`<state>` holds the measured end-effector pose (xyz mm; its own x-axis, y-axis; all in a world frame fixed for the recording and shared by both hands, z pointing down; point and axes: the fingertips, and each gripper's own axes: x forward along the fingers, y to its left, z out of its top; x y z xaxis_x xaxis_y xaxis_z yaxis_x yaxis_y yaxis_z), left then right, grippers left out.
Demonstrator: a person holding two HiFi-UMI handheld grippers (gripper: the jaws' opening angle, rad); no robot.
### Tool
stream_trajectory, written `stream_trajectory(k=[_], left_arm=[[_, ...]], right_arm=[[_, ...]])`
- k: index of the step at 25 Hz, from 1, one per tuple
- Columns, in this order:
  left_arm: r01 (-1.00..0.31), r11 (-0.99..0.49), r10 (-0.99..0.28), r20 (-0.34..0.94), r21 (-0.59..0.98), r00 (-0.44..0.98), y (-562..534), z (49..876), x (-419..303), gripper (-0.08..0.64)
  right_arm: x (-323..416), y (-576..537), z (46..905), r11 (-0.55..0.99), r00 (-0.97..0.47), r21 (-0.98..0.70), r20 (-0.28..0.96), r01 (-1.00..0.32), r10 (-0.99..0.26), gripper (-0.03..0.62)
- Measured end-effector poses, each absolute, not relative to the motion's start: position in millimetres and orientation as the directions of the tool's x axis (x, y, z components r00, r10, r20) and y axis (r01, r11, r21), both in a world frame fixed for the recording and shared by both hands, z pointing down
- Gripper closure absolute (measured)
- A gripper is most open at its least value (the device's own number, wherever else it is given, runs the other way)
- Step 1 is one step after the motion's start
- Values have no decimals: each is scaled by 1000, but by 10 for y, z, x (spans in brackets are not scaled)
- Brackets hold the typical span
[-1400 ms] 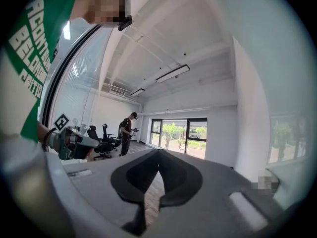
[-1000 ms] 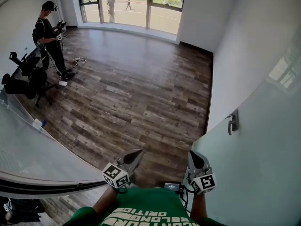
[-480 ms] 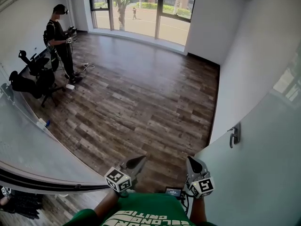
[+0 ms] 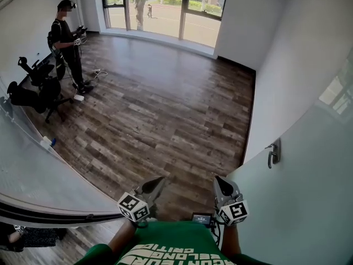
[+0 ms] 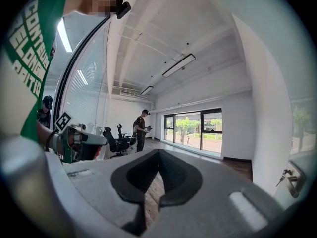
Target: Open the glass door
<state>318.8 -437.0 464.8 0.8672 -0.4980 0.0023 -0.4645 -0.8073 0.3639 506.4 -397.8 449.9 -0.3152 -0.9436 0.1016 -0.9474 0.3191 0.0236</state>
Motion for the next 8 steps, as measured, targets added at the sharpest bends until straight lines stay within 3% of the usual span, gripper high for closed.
stream_trajectory(k=[8], left_arm=[[-451, -814, -482, 6, 367, 876, -4375, 4647, 3183, 543]], right_arm=[[5045, -3995, 4482, 312, -308, 29, 99, -950, -946, 600]])
